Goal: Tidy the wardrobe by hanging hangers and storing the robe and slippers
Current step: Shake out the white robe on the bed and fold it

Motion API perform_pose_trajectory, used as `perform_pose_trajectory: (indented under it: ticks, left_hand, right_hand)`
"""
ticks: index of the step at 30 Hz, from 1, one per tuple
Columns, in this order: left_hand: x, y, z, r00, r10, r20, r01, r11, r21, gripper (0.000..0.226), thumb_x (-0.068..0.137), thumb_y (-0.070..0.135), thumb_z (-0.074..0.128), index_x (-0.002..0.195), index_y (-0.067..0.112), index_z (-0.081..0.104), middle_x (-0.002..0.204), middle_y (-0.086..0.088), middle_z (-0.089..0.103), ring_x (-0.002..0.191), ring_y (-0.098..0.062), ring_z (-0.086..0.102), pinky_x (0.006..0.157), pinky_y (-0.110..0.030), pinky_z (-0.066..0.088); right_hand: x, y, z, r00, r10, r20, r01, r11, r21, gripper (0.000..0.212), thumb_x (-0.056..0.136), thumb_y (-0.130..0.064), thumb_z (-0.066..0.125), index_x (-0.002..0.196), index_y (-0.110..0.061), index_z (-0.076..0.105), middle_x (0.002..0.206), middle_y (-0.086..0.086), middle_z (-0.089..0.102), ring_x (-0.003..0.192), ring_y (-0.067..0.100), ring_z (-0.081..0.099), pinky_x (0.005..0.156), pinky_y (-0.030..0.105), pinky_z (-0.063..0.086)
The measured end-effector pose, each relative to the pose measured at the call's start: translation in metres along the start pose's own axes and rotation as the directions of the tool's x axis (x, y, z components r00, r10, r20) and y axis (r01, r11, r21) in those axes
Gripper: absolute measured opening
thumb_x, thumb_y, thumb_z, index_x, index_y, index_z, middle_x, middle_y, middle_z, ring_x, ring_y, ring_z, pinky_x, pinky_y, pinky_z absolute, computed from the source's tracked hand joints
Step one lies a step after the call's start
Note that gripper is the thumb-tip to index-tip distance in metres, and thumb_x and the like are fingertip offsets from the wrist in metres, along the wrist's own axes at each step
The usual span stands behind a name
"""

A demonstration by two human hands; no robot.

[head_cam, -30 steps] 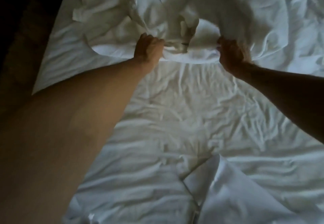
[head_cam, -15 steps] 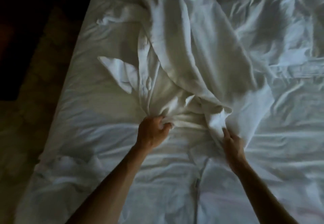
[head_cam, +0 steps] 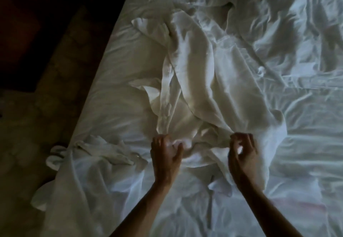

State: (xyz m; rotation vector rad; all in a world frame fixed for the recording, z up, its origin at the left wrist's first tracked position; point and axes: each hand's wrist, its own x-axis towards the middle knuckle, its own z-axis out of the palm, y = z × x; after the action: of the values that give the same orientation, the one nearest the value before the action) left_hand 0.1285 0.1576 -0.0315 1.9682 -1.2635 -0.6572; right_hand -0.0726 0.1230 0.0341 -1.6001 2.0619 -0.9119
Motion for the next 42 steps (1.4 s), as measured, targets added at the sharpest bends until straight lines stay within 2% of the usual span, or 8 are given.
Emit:
perform_pose_trajectory:
  ticks: [3, 5, 7, 9, 14, 21, 28, 42]
  left_hand:
    - [0.008, 0.006, 0.004, 0.864, -0.503, 0.034, 0.501, 0.849, -0.167, 0.074, 0.080, 0.050, 0.078, 0.131, 0.004, 0.050, 0.126, -0.010, 0.049, 0.115, -0.026, 0.052, 0.094, -0.035, 0.046]
    - [0.014, 0.007, 0.009, 0.722, -0.666, 0.190, 0.692, 0.705, -0.157, 0.084, 0.079, 0.047, 0.081, 0.137, -0.001, 0.045, 0.136, -0.015, 0.052, 0.125, -0.031, 0.052, 0.099, -0.034, 0.044]
    - [0.017, 0.006, 0.014, 0.664, -0.712, 0.230, 0.746, 0.652, -0.133, 0.077, 0.083, 0.046, 0.077, 0.137, -0.001, 0.049, 0.137, -0.017, 0.058, 0.126, -0.031, 0.055, 0.095, -0.031, 0.044]
    - [0.019, 0.002, 0.017, 0.665, -0.714, 0.220, 0.745, 0.655, -0.127, 0.063, 0.089, 0.042, 0.071, 0.135, 0.001, 0.055, 0.132, -0.017, 0.063, 0.122, -0.031, 0.059, 0.090, -0.029, 0.045]
    - [0.031, 0.010, 0.000, 0.763, -0.635, 0.122, 0.645, 0.733, -0.216, 0.026, 0.096, 0.018, 0.057, 0.118, 0.005, 0.061, 0.114, -0.014, 0.068, 0.106, -0.032, 0.064, 0.086, -0.034, 0.049]
    - [0.107, 0.106, -0.086, 0.969, -0.247, -0.016, 0.246, 0.968, -0.040, 0.022, 0.081, 0.013, 0.066, 0.102, 0.020, 0.068, 0.098, -0.001, 0.070, 0.092, -0.027, 0.065, 0.073, -0.034, 0.051]
    - [0.182, 0.254, -0.202, 0.997, 0.048, -0.066, -0.035, 0.980, 0.194, 0.046, 0.081, 0.008, 0.064, 0.126, 0.017, 0.063, 0.121, -0.003, 0.060, 0.110, -0.026, 0.061, 0.090, -0.036, 0.047]
    - [0.233, 0.502, -0.407, 0.837, 0.450, -0.313, -0.318, 0.863, 0.392, 0.028, 0.085, 0.014, 0.065, 0.112, 0.020, 0.067, 0.102, -0.007, 0.073, 0.096, -0.032, 0.069, 0.081, -0.044, 0.057]
  right_hand:
    - [0.035, -0.047, 0.069, 0.830, -0.454, 0.323, 0.472, 0.881, 0.026, 0.013, 0.084, -0.015, 0.066, 0.097, -0.018, 0.069, 0.100, -0.002, 0.065, 0.094, 0.020, 0.060, 0.071, 0.038, 0.054]
    - [0.050, -0.074, 0.119, 0.492, -0.618, 0.613, 0.757, 0.651, 0.050, 0.042, 0.075, -0.012, 0.069, 0.116, -0.019, 0.069, 0.121, 0.002, 0.065, 0.110, 0.024, 0.059, 0.086, 0.042, 0.055]
    - [0.062, -0.093, 0.159, 0.105, -0.553, 0.827, 0.945, 0.314, 0.090, 0.066, 0.073, -0.017, 0.077, 0.136, -0.018, 0.059, 0.143, 0.006, 0.054, 0.132, 0.030, 0.048, 0.107, 0.046, 0.042]
    - [0.076, -0.102, 0.182, -0.061, -0.303, 0.951, 0.997, 0.035, 0.075, 0.071, 0.080, -0.033, 0.077, 0.145, -0.021, 0.049, 0.153, 0.003, 0.042, 0.145, 0.029, 0.032, 0.120, 0.049, 0.020]
    - [0.106, -0.124, 0.170, 0.014, -0.358, 0.934, 1.000, 0.018, -0.008, 0.038, 0.091, -0.019, 0.065, 0.129, -0.018, 0.058, 0.118, 0.001, 0.070, 0.114, 0.022, 0.064, 0.112, 0.038, 0.036]
    - [0.170, -0.191, 0.026, 0.563, -0.629, 0.536, 0.819, 0.510, -0.263, 0.026, 0.085, -0.020, 0.053, 0.111, -0.019, 0.052, 0.070, 0.010, 0.067, 0.054, 0.034, 0.065, 0.052, 0.035, 0.052]
    - [0.241, -0.302, -0.142, 0.835, -0.537, 0.119, 0.544, 0.775, -0.322, 0.031, 0.082, -0.012, 0.061, 0.113, -0.014, 0.055, 0.082, 0.019, 0.069, 0.071, 0.041, 0.065, 0.059, 0.036, 0.042]
    - [0.294, -0.432, -0.408, 0.792, -0.408, -0.454, 0.377, 0.912, -0.162, 0.026, 0.076, -0.018, 0.057, 0.102, -0.019, 0.063, 0.090, 0.015, 0.073, 0.088, 0.040, 0.067, 0.071, 0.041, 0.053]
